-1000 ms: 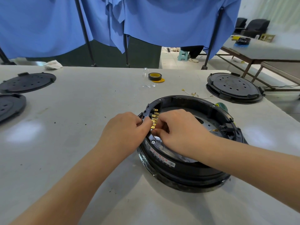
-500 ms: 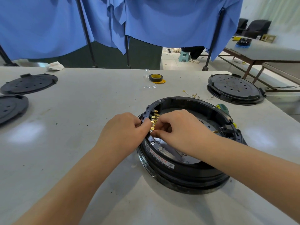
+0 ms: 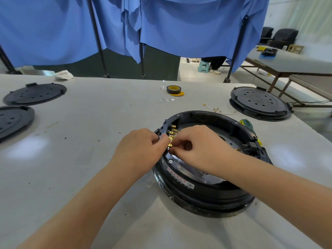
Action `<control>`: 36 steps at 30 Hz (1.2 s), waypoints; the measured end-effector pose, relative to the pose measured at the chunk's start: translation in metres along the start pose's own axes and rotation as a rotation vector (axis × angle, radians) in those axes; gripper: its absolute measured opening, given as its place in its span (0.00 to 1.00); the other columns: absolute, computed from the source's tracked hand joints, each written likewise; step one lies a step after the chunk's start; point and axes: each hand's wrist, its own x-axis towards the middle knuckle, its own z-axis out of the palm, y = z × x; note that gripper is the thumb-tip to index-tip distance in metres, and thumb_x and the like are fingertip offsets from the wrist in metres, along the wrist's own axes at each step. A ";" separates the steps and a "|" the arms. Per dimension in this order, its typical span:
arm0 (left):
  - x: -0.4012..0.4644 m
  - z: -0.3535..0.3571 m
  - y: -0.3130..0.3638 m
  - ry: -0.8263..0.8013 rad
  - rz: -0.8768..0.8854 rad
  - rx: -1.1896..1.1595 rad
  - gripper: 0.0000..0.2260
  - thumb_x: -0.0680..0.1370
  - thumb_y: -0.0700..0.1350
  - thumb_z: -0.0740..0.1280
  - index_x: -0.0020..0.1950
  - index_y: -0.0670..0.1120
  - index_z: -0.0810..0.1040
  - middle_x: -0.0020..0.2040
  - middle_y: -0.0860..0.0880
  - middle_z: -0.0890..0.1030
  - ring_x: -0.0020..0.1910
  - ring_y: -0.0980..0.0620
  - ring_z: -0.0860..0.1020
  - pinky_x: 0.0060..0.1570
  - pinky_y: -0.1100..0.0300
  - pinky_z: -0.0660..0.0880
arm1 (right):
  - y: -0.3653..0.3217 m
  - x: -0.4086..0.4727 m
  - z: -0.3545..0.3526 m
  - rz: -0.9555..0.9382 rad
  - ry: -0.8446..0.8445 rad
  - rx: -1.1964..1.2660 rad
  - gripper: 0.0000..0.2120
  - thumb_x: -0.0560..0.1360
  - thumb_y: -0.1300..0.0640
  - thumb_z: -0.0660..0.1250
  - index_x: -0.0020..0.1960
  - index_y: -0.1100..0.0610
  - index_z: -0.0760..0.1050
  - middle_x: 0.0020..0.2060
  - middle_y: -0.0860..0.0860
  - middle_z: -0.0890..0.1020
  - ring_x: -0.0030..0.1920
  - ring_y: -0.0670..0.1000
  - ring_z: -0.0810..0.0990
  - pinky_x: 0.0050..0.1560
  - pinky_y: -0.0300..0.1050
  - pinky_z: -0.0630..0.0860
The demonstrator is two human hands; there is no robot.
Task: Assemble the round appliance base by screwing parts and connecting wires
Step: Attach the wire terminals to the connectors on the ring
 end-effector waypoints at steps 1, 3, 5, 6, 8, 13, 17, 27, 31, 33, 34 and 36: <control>0.000 0.000 0.000 -0.004 0.001 -0.003 0.25 0.76 0.55 0.60 0.21 0.47 0.62 0.20 0.49 0.59 0.22 0.51 0.60 0.25 0.59 0.56 | 0.000 0.000 0.000 0.001 0.000 0.004 0.05 0.72 0.55 0.68 0.39 0.51 0.82 0.29 0.46 0.77 0.33 0.46 0.76 0.36 0.46 0.74; 0.000 0.000 0.000 -0.001 -0.003 0.005 0.26 0.76 0.55 0.60 0.21 0.46 0.60 0.20 0.49 0.59 0.22 0.51 0.60 0.25 0.58 0.56 | 0.000 0.000 0.001 -0.002 -0.003 -0.002 0.06 0.73 0.54 0.68 0.39 0.51 0.82 0.29 0.45 0.76 0.33 0.46 0.75 0.35 0.45 0.73; 0.001 0.000 0.001 0.005 -0.004 0.016 0.26 0.76 0.55 0.60 0.22 0.46 0.58 0.19 0.49 0.58 0.22 0.51 0.59 0.25 0.58 0.55 | -0.001 0.000 0.001 -0.005 -0.006 -0.017 0.06 0.73 0.54 0.67 0.40 0.50 0.82 0.28 0.45 0.74 0.33 0.45 0.74 0.35 0.43 0.71; 0.001 0.000 0.001 0.005 -0.002 0.018 0.26 0.76 0.55 0.60 0.22 0.45 0.58 0.19 0.49 0.58 0.21 0.51 0.59 0.25 0.58 0.55 | -0.001 0.000 0.001 -0.005 -0.007 -0.020 0.06 0.73 0.54 0.67 0.40 0.50 0.82 0.28 0.44 0.74 0.33 0.45 0.73 0.35 0.43 0.70; 0.001 0.001 0.001 0.004 0.004 0.017 0.26 0.76 0.55 0.60 0.21 0.46 0.58 0.19 0.49 0.59 0.21 0.51 0.60 0.25 0.59 0.55 | -0.001 0.000 0.001 -0.005 -0.013 -0.025 0.06 0.74 0.54 0.67 0.41 0.50 0.82 0.29 0.44 0.73 0.34 0.45 0.73 0.36 0.43 0.71; 0.000 0.001 0.002 0.012 0.002 0.037 0.26 0.76 0.55 0.59 0.22 0.46 0.57 0.19 0.49 0.60 0.21 0.52 0.61 0.24 0.59 0.55 | -0.002 0.000 0.000 -0.011 -0.022 -0.038 0.07 0.74 0.54 0.66 0.42 0.51 0.83 0.31 0.47 0.76 0.35 0.47 0.75 0.37 0.45 0.73; 0.000 0.001 0.002 0.015 0.004 0.029 0.26 0.76 0.55 0.59 0.22 0.46 0.57 0.19 0.49 0.58 0.21 0.52 0.59 0.25 0.59 0.56 | -0.002 0.000 0.000 -0.007 -0.020 -0.036 0.06 0.74 0.54 0.66 0.41 0.51 0.82 0.30 0.45 0.74 0.35 0.47 0.75 0.36 0.44 0.71; 0.003 -0.003 0.000 -0.037 -0.063 -0.010 0.24 0.75 0.55 0.62 0.24 0.45 0.59 0.22 0.49 0.57 0.23 0.51 0.58 0.27 0.58 0.56 | 0.001 0.000 0.001 0.013 -0.004 -0.043 0.05 0.74 0.50 0.68 0.41 0.47 0.82 0.28 0.43 0.74 0.33 0.44 0.74 0.35 0.41 0.69; 0.007 -0.009 -0.001 -0.042 -0.092 -0.009 0.25 0.73 0.56 0.64 0.25 0.46 0.57 0.22 0.50 0.58 0.24 0.52 0.58 0.28 0.58 0.58 | 0.002 -0.004 -0.013 0.029 0.010 -0.003 0.06 0.71 0.47 0.72 0.46 0.46 0.83 0.33 0.44 0.81 0.36 0.42 0.78 0.42 0.44 0.77; 0.011 -0.014 0.000 0.018 -0.097 -0.010 0.25 0.72 0.59 0.65 0.24 0.46 0.61 0.21 0.50 0.62 0.23 0.51 0.63 0.28 0.60 0.60 | 0.006 -0.005 -0.026 0.035 0.038 0.023 0.07 0.70 0.46 0.73 0.46 0.46 0.83 0.35 0.43 0.82 0.38 0.40 0.79 0.43 0.40 0.77; 0.013 -0.016 0.002 0.062 -0.095 -0.020 0.24 0.72 0.60 0.65 0.25 0.46 0.64 0.20 0.52 0.65 0.24 0.53 0.66 0.28 0.61 0.60 | 0.009 -0.005 -0.033 0.042 0.056 0.027 0.07 0.70 0.46 0.72 0.46 0.46 0.83 0.35 0.41 0.82 0.39 0.39 0.78 0.43 0.38 0.76; 0.020 -0.019 0.006 0.120 -0.090 -0.065 0.18 0.72 0.61 0.65 0.31 0.49 0.72 0.25 0.55 0.73 0.28 0.57 0.72 0.29 0.61 0.64 | 0.020 -0.002 -0.051 0.065 0.097 0.042 0.06 0.70 0.46 0.72 0.45 0.45 0.83 0.36 0.39 0.82 0.40 0.37 0.78 0.43 0.33 0.75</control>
